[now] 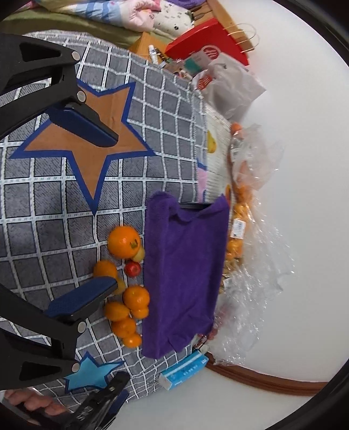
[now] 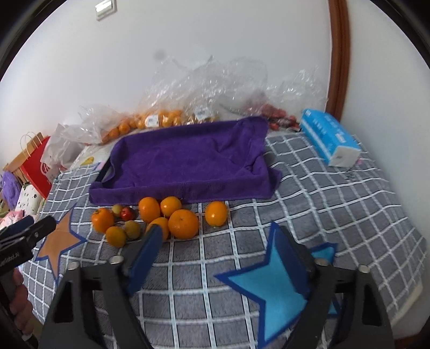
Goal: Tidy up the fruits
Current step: 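Grasp the large leafy orange with the left tool while the right tool grasps a tangerine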
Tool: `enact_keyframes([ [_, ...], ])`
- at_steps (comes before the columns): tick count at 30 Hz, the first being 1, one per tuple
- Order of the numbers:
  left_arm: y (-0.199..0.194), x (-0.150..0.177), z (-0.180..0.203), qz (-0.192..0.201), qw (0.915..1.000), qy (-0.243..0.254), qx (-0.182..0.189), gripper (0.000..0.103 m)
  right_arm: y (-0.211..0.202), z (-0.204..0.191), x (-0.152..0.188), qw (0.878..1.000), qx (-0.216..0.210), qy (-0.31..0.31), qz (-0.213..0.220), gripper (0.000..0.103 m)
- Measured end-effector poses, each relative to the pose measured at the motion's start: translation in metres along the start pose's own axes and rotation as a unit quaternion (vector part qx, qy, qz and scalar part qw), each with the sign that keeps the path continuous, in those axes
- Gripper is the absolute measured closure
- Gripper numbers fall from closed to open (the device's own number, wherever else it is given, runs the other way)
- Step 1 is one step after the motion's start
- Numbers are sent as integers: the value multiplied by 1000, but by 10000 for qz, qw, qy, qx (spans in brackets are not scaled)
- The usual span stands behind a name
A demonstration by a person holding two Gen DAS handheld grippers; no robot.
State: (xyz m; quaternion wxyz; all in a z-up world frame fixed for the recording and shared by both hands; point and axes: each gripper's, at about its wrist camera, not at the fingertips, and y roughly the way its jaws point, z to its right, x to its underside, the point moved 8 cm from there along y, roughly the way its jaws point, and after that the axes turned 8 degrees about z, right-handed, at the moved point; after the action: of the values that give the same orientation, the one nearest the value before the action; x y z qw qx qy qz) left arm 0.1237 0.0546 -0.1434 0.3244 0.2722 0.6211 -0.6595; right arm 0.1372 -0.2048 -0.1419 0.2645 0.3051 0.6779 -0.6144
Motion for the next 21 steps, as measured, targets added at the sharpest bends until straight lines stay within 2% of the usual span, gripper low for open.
enact_keyframes([
  [1,4,2,0,-42,10000,-24,47,11,8,0,0,10000,-10,19,-37,39],
  [6,22,11,0,-217,9994,-77,240,20,43,-1,3,9992,-214,147,-290,51],
  [9,31,14,4,-302,9986,-122,415,25,58,-1,4,9990,-215,197,-339,52],
  [12,40,17,11,-411,9970,-204,630,34,73,2,6,9983,-219,294,-447,61],
  [15,49,18,18,-453,9958,-207,769,41,86,3,12,9971,-266,365,-620,66],
  [21,69,15,33,-525,9946,-118,887,46,88,7,19,9968,-311,240,-699,72],
])
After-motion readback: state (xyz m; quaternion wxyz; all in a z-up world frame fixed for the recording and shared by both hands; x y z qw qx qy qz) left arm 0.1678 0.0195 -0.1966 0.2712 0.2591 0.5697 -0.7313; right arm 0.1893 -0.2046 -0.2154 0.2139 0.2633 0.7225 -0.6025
